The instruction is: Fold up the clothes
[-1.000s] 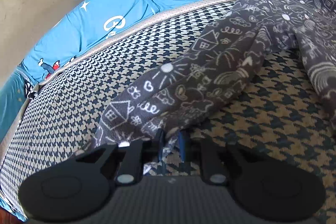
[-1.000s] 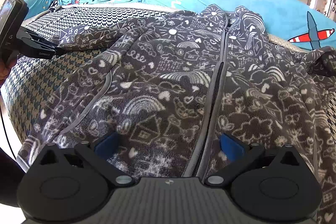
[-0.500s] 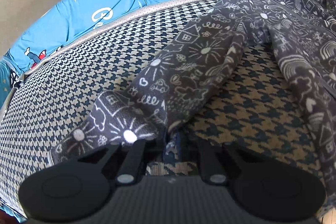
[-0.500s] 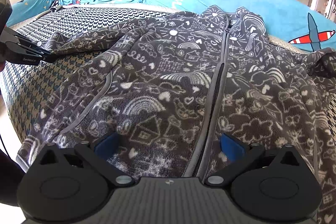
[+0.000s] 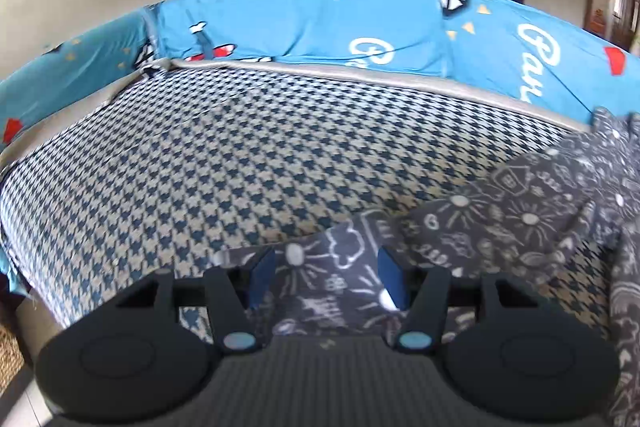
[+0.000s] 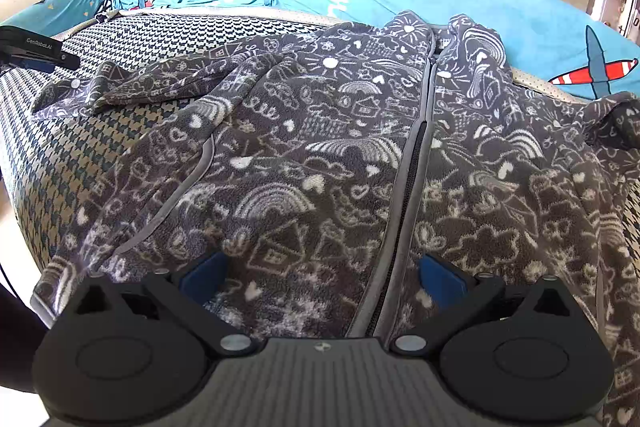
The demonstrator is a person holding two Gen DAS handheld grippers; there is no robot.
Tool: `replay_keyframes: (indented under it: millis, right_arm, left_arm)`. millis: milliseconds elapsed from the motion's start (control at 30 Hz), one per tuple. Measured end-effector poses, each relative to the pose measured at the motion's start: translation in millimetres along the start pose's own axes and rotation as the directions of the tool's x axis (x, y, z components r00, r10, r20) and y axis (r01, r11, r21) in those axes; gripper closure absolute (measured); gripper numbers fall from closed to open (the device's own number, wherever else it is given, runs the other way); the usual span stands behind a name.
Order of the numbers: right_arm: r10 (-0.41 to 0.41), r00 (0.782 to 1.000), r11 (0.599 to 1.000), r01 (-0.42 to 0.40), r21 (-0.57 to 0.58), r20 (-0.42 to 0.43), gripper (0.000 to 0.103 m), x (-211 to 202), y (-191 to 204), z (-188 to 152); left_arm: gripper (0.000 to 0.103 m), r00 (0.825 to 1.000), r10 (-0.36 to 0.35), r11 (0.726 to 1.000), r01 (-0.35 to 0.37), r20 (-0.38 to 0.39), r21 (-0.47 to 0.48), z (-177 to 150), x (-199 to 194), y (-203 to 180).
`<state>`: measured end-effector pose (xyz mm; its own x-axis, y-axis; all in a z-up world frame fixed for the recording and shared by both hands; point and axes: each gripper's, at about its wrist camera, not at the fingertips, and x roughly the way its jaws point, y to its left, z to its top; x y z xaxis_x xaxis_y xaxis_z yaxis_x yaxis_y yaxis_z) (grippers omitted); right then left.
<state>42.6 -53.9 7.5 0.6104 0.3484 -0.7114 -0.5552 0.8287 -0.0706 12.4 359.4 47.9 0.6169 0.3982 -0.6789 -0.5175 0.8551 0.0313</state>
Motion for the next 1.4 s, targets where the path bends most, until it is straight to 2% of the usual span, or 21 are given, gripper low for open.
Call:
replay_keyframes:
  millis: [67, 167, 200, 267, 400, 433, 467, 500, 567, 633, 700, 833, 1033, 1133, 1200, 1267, 1333, 1400]
  right_arm:
    - [-0.001, 1.0, 1.0, 0.001, 0.0, 0.0, 0.0, 0, 0, 0]
    - [-0.003, 1.0, 1.0, 0.003, -0.002, 0.001, 0.0, 0, 0, 0]
    - [-0.003, 1.0, 1.0, 0.003, -0.002, 0.001, 0.0, 1, 0, 0]
    - [-0.003, 1.0, 1.0, 0.003, -0.002, 0.003, 0.0, 1, 0, 0]
    - [-0.003, 1.0, 1.0, 0.003, -0.003, 0.005, 0.0, 1, 0, -1]
    - [-0.003, 1.0, 1.0, 0.003, -0.003, 0.005, 0.0, 1, 0, -1]
    - [-0.003, 1.0, 1.0, 0.003, -0.004, 0.006, 0.0, 1, 0, -1]
    - [-0.002, 1.0, 1.0, 0.002, -0.004, 0.006, 0.0, 2, 0, -1]
    - [-0.002, 1.0, 1.0, 0.002, -0.005, 0.007, 0.0, 2, 0, -1]
    - [-0.002, 1.0, 1.0, 0.002, -0.006, 0.008, 0.0, 2, 0, -1]
    - [-0.002, 1.0, 1.0, 0.003, -0.007, 0.009, 0.0, 2, 1, -1]
    - [-0.001, 1.0, 1.0, 0.001, -0.01, 0.011, 0.0, 2, 0, -1]
    - [-0.002, 1.0, 1.0, 0.002, -0.013, 0.014, 0.0, 3, 0, -1]
    - [0.001, 1.0, 1.0, -0.001, -0.01, 0.013, 0.0, 3, 0, -1]
    - [0.002, 1.0, 1.0, -0.002, -0.007, 0.012, 0.0, 3, 0, -1]
    - [0.003, 1.0, 1.0, -0.003, -0.005, 0.01, 0.0, 4, 0, -1]
    - [0.006, 1.0, 1.0, -0.006, -0.002, 0.006, 0.0, 4, -1, 0]
    - [0.009, 1.0, 1.0, -0.009, 0.002, 0.0, 0.0, 5, -2, 1]
  left_arm:
    - [0.049, 0.999, 0.049, 0.999, -0.049, -0.011, -0.005, -1, 3, 3]
    - [0.047, 0.993, 0.099, 0.995, -0.1, -0.069, -0.02, -3, 13, 7]
    - [0.045, 0.99, 0.109, 0.993, -0.112, -0.087, -0.035, -4, 17, 10]
    - [0.037, 0.986, 0.114, 0.99, -0.123, -0.12, -0.071, -5, 25, 17]
    - [0.037, 0.978, 0.127, 0.989, -0.138, -0.166, -0.055, -11, 35, 19]
    - [0.041, 0.977, 0.129, 0.989, -0.138, -0.171, -0.044, -12, 37, 18]
    - [0.051, 0.976, 0.128, 0.99, -0.136, -0.177, -0.035, -14, 39, 16]
    - [0.056, 0.976, 0.122, 0.991, -0.131, -0.18, -0.037, -14, 40, 16]
    - [0.073, 0.977, 0.113, 0.991, -0.124, -0.182, -0.052, -15, 40, 17]
    - [0.083, 0.976, 0.122, 0.989, -0.136, -0.182, -0.062, -14, 40, 19]
    - [0.087, 0.971, 0.151, 0.985, -0.163, -0.187, -0.052, -15, 39, 18]
    - [0.087, 0.955, 0.219, 0.973, -0.228, -0.202, -0.024, -16, 36, 16]
    - [0.086, 0.93, 0.28, 0.949, -0.306, -0.24, -0.077, -17, 30, 29]
    - [0.076, 0.912, 0.327, 0.935, -0.35, -0.246, -0.053, -20, 25, 27]
    - [0.056, 0.908, 0.348, 0.931, -0.365, -0.234, -0.03, -19, 21, 24]
    - [0.016, 0.909, 0.355, 0.928, -0.371, -0.221, -0.034, -16, 16, 21]
    - [0.008, 0.914, 0.349, 0.929, -0.367, -0.209, -0.056, -13, 10, 18]
    - [0.006, 0.922, 0.333, 0.932, -0.354, -0.199, -0.078, -11, 3, 12]
